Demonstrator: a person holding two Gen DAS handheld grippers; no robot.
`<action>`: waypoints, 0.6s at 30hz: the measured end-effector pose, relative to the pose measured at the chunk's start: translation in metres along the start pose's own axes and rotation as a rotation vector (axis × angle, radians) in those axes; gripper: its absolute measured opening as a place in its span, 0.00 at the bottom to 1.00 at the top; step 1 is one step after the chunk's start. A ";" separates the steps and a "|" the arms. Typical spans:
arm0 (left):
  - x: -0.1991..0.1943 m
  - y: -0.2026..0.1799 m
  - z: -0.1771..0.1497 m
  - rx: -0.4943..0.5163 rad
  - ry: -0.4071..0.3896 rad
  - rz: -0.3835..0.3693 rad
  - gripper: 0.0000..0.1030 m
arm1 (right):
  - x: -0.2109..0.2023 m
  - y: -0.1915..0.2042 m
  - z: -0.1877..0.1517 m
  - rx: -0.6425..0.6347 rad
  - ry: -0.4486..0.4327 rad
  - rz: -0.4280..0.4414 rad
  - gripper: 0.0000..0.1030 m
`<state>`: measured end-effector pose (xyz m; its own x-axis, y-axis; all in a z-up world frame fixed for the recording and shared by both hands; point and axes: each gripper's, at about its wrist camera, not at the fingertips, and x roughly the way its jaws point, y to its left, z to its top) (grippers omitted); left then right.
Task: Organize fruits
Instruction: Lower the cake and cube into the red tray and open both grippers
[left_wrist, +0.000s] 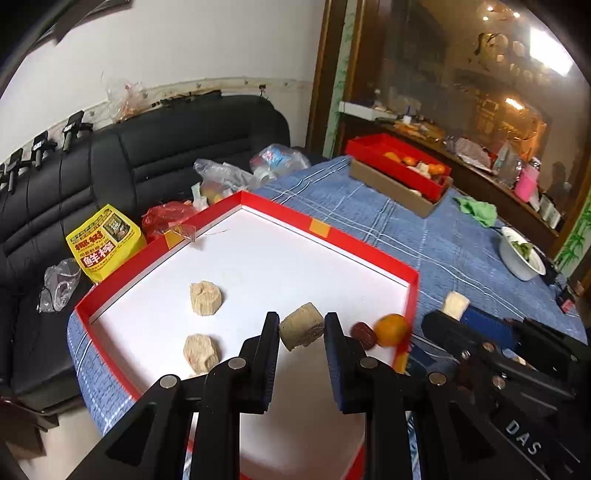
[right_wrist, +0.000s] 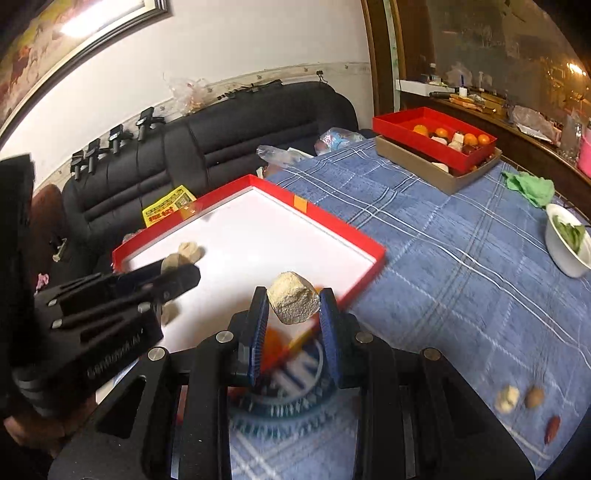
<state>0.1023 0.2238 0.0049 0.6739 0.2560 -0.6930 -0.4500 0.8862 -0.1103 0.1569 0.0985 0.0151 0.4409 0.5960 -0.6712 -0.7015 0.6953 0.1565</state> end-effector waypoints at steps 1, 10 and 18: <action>0.006 0.000 0.003 0.002 0.006 0.015 0.23 | 0.006 -0.001 0.004 0.001 0.007 0.002 0.26; 0.035 0.004 0.014 -0.018 0.044 0.075 0.22 | 0.058 -0.012 0.023 0.009 0.068 -0.016 0.26; 0.050 0.007 0.015 -0.024 0.074 0.114 0.22 | 0.078 -0.014 0.030 0.016 0.092 -0.017 0.26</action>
<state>0.1417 0.2486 -0.0199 0.5734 0.3243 -0.7524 -0.5354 0.8434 -0.0446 0.2183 0.1472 -0.0179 0.3989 0.5454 -0.7372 -0.6851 0.7116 0.1558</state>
